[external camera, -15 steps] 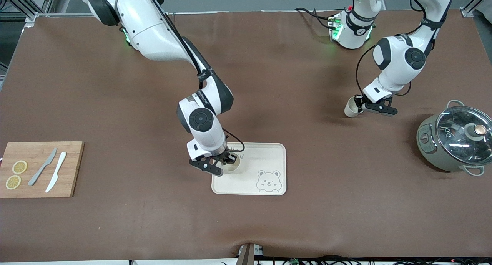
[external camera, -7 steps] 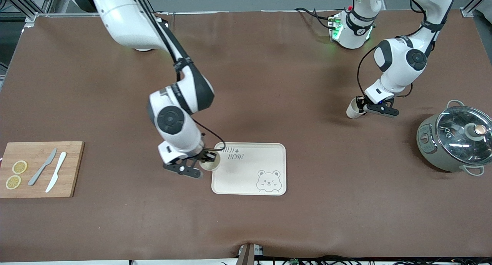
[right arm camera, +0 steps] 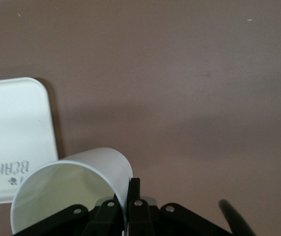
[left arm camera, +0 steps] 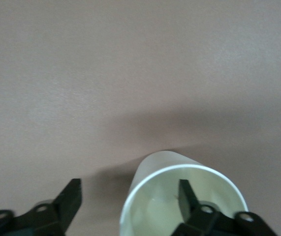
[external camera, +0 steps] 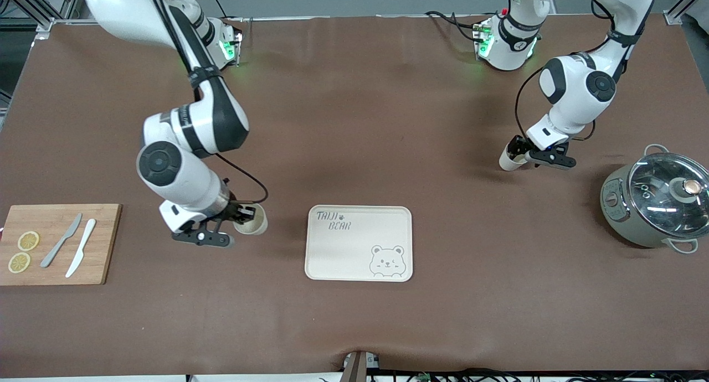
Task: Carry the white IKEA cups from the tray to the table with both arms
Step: 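Carry the cup with the right gripper toward the cutting board, then open the left gripper to set the cup down and lift away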
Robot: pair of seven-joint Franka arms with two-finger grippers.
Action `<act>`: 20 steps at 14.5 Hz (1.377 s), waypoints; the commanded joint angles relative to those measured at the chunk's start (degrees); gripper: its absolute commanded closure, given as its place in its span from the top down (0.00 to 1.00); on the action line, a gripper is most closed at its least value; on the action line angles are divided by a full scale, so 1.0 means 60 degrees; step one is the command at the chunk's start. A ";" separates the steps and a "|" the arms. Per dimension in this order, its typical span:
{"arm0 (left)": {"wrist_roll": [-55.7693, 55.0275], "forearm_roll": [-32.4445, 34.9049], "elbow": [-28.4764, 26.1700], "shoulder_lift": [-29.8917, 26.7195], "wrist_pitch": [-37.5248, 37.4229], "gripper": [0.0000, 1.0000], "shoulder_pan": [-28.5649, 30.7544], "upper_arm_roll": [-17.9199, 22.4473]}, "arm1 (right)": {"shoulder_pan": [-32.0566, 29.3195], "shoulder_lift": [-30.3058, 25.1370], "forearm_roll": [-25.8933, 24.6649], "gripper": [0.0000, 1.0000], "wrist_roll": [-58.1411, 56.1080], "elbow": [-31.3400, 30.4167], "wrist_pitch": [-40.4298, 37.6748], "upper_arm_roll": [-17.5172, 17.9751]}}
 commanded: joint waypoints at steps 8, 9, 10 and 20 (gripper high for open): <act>0.0392 -0.0313 -0.0128 -0.2353 -0.2758 1.00 0.0473 -0.0087 | -0.2736 -0.0891 0.0683 0.00 -0.5008 -0.1800 0.0332 0.0169; 0.0392 -0.0313 0.0061 -0.2559 -0.3095 1.00 0.0473 -0.0072 | -0.3087 -0.0833 0.0976 0.00 -0.5754 -0.1800 0.0347 0.0169; 0.0377 -0.0313 0.0367 -0.2677 -0.3548 1.00 0.0516 -0.0058 | -0.3380 -0.0731 0.1139 0.00 -0.6429 -0.1800 0.0492 0.0169; -0.2036 0.0624 0.5068 -0.2197 -0.7636 1.00 0.0942 -0.0131 | -0.3559 0.0485 0.1243 0.00 -0.7608 -0.2693 0.3686 0.0271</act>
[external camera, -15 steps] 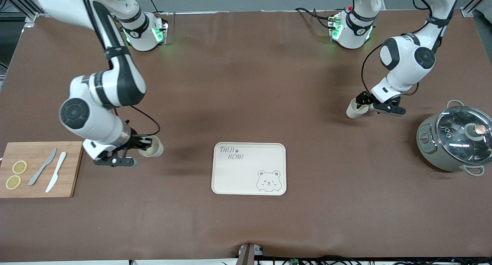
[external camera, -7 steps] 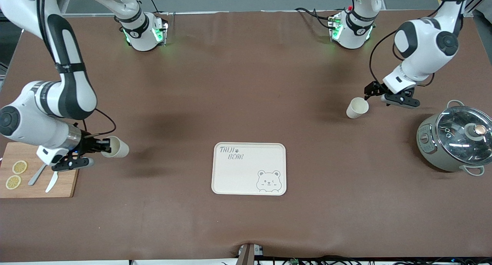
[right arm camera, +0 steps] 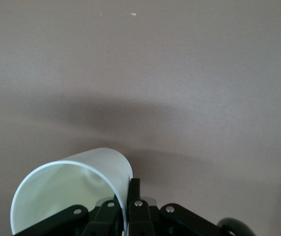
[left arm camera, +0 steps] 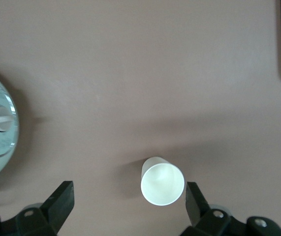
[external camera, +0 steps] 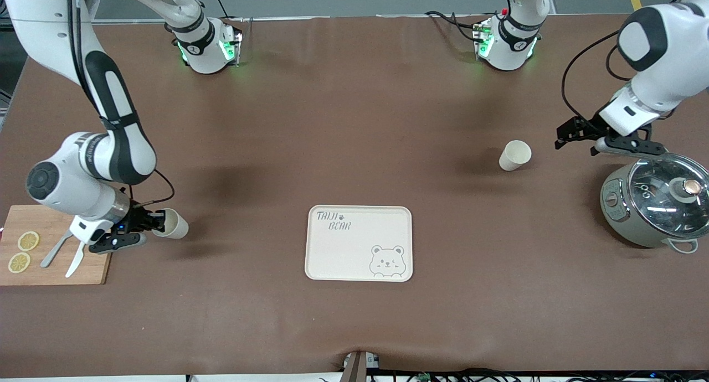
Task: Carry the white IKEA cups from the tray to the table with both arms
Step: 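Open the left gripper to set the cup down and lift away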
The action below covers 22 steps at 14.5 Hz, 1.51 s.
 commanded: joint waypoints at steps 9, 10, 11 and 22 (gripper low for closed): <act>-0.1606 0.1181 0.4981 0.1918 -0.2926 1.00 -0.0786 -0.0139 | 0.0034 0.0343 0.0236 0.00 -0.0237 -0.0178 0.0937 0.0103; -0.1955 0.1182 0.5114 0.1919 -0.3102 1.00 -0.1211 0.0108 | -0.0010 0.0372 0.0236 0.00 -0.0237 -0.0178 0.0952 0.0176; -0.2350 0.1182 0.5232 0.1919 -0.3162 1.00 -0.1766 0.0502 | -0.0025 0.0416 0.0236 0.00 -0.0237 -0.0193 0.1068 0.0206; -0.2941 0.1212 0.5863 0.1816 -0.3895 1.00 -0.3105 0.1239 | -0.0010 0.0431 0.0236 1.00 -0.0193 -0.0090 0.1011 0.0221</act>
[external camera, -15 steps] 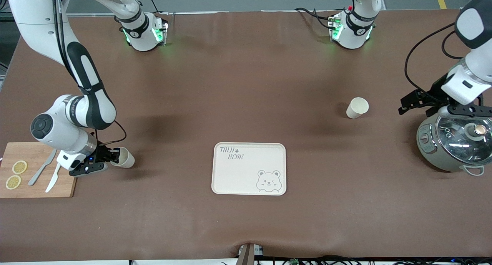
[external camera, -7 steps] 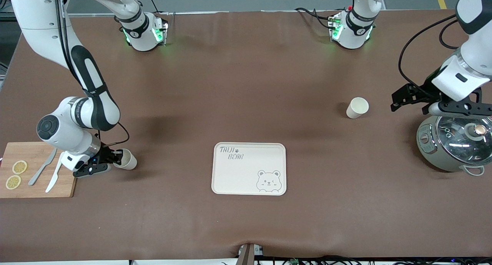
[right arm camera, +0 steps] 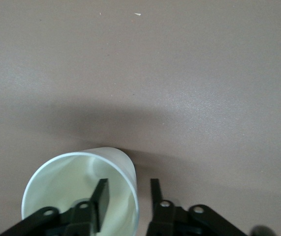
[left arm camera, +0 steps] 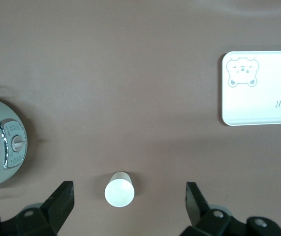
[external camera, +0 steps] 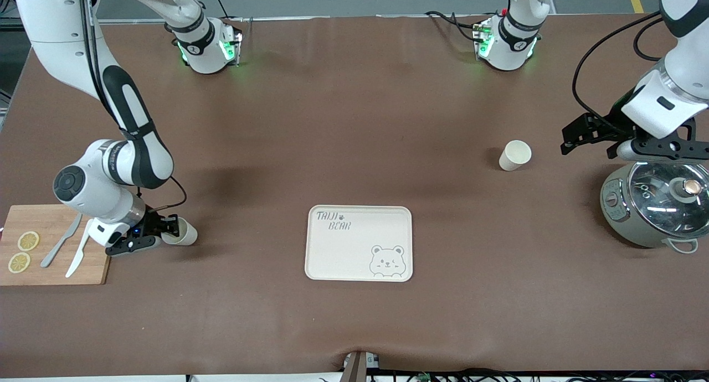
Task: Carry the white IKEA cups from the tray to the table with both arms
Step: 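Lower the cup with the right gripper and release it on the table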
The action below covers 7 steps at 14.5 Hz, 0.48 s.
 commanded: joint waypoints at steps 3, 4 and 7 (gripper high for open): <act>0.0455 0.1262 0.0306 0.0033 -0.0241 1.00 -0.0201 -0.0227 | -0.0019 -0.0058 0.0235 1.00 -0.0124 0.0142 -0.0078 0.0069; 0.0545 0.1675 0.0291 0.0033 -0.0241 1.00 -0.0201 -0.0389 | -0.0033 -0.0058 0.0220 1.00 -0.0124 0.0360 -0.0296 0.0069; 0.0575 0.1767 0.0262 0.0077 -0.0241 1.00 -0.0201 -0.0420 | -0.0063 -0.0072 0.0220 1.00 -0.0095 0.1384 -0.1656 0.0054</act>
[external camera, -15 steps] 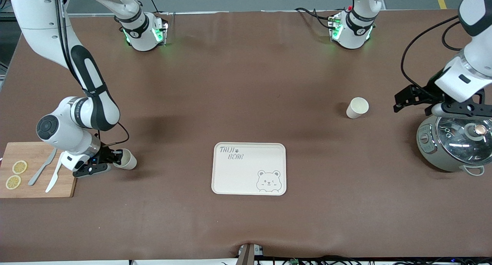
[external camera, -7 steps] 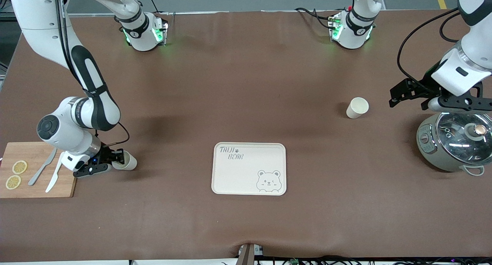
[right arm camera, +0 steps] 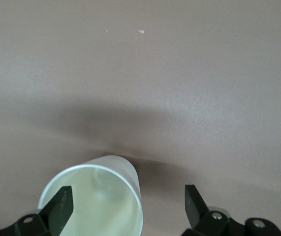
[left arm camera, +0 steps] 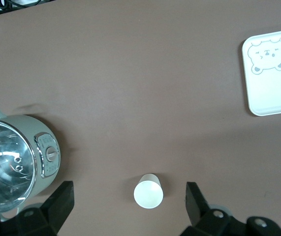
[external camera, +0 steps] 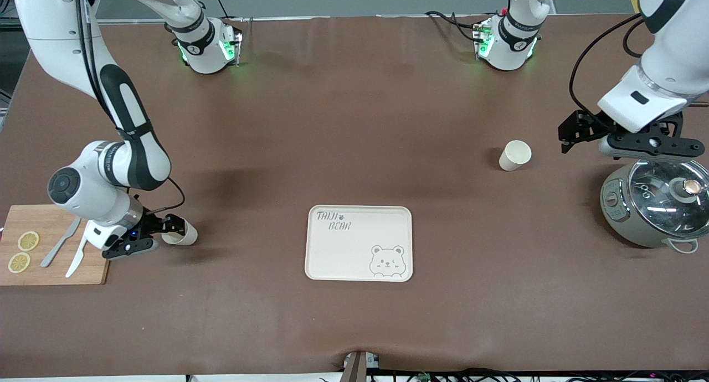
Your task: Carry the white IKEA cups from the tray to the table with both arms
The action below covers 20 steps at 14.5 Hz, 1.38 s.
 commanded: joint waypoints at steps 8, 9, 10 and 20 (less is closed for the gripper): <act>0.0340 -0.0448 0.0207 0.0208 -0.0809 1.00 0.0053 0.0002 | 0.0027 -0.0224 -0.0838 1.00 0.2041 0.4362 -0.6412 -0.0003; 0.0282 -0.0448 0.0207 0.0208 -0.0809 1.00 0.0053 0.0002 | 0.0041 -0.0428 -0.0839 1.00 0.2087 0.4627 -0.7100 -0.0002; 0.0252 -0.0448 0.0207 0.0208 -0.0809 1.00 0.0053 0.0002 | 0.0056 -0.0850 -0.0854 1.00 0.2218 0.4731 -0.7731 -0.0031; 0.0355 -0.0683 0.0207 0.0208 -0.1043 1.00 0.0097 0.0016 | 0.0041 -0.4323 -0.1396 1.00 0.3051 0.3725 -0.9672 -0.0003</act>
